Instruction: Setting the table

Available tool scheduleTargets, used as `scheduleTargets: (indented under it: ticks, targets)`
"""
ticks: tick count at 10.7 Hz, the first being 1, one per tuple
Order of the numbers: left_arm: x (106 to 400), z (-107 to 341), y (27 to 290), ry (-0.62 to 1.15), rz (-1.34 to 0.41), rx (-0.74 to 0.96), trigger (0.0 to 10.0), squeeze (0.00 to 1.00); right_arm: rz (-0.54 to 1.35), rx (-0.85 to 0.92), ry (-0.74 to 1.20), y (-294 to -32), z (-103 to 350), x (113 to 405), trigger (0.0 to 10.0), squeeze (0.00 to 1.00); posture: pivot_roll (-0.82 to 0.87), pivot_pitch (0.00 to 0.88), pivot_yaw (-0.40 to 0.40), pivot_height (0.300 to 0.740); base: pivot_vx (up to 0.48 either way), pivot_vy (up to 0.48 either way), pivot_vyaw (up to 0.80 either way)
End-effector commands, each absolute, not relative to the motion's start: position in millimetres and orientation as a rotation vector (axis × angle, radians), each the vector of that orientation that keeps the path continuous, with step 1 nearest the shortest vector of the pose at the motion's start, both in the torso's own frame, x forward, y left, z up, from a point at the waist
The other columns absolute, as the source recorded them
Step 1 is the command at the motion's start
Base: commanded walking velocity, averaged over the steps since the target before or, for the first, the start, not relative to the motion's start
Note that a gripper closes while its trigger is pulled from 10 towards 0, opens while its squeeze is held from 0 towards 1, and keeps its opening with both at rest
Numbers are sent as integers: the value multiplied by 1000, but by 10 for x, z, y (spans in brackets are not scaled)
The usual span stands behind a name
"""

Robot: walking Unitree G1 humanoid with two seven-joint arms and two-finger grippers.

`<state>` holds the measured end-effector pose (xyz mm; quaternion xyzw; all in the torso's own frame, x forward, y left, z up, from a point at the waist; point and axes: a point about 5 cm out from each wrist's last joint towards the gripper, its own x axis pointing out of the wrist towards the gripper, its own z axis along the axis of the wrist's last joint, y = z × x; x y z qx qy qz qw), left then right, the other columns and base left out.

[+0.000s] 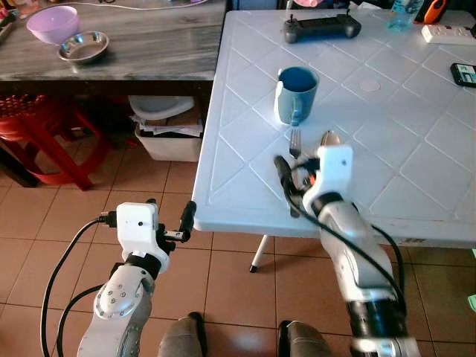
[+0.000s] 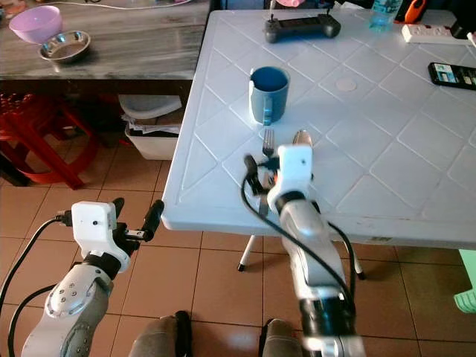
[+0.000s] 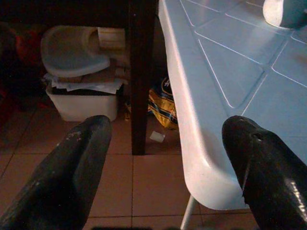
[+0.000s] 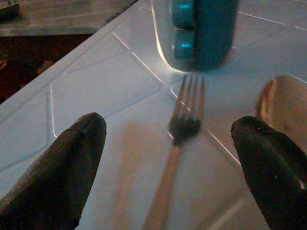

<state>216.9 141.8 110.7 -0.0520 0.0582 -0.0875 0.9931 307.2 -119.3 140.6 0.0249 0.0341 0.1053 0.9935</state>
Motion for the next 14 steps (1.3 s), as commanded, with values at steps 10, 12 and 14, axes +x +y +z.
scheduleTargets:
  ticks: [10,12,14]
  targets:
    - [2138,1103,1389,133,-214,-121,10000,0,271,47,350,-1205,1097,3138,0,0,22,204,72,740,0,0,0]
    - [2103,1106,1335,140,-279,-153,10000,0,241,73,409,-1304,1032,3172,0,0,25,203,72,740,0,0,0]
    - [2067,1146,1279,129,-365,-177,10000,0,216,88,442,-1372,993,3193,0,0,26,204,71,740,0,0,0]
